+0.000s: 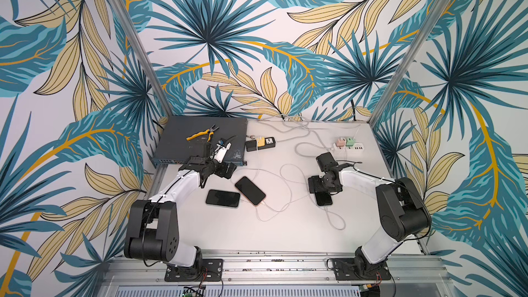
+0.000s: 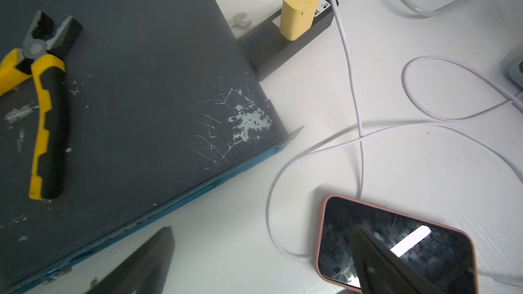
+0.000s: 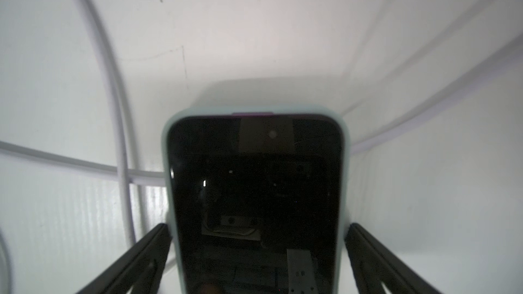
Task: Unplug the charging cable from the phone
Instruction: Pick up the phone at the center of the board.
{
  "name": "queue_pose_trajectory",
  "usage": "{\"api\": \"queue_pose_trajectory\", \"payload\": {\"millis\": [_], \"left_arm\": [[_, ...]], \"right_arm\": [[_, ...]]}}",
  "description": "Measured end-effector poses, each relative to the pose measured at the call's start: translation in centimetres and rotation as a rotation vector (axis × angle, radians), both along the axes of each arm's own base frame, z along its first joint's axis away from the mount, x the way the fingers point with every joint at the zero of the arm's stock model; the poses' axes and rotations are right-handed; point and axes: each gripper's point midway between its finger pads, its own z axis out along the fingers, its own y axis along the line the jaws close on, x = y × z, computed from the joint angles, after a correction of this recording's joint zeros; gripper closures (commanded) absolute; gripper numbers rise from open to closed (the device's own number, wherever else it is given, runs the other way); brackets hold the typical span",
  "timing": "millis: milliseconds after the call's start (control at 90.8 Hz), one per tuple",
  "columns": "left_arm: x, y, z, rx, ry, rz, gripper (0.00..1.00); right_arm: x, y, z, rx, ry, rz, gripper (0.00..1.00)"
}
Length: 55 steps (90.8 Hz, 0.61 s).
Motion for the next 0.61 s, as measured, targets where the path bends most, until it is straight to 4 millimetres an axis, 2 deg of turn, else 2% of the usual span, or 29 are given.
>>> {"api": "queue_pose_trajectory", "payload": {"millis": [220, 331, 496, 606], "left_arm": [[0.0, -0.01, 0.01, 0.0, -0.001, -0.001, 0.0], [0.0, -0.01, 0.0, 0.0, 0.0, -0.001, 0.0], [-0.01, -0.02, 0.0, 0.003, -0.002, -0.005, 0.0], [-0.08, -0.09, -0.02, 0.001, 0.001, -0.009, 0.0]], "right_arm": [[0.16, 0.31, 0.01, 0.016, -0.007, 0.004, 0.01], [0.29, 0.37, 0.04, 0.018, -0.013, 0.007, 0.17], [0.38, 0.28, 0.08, 0.016, -0.019, -0.002, 0.24], [0.38, 0.23, 0.21, 0.015, -0.022, -0.003, 0.35]]}}
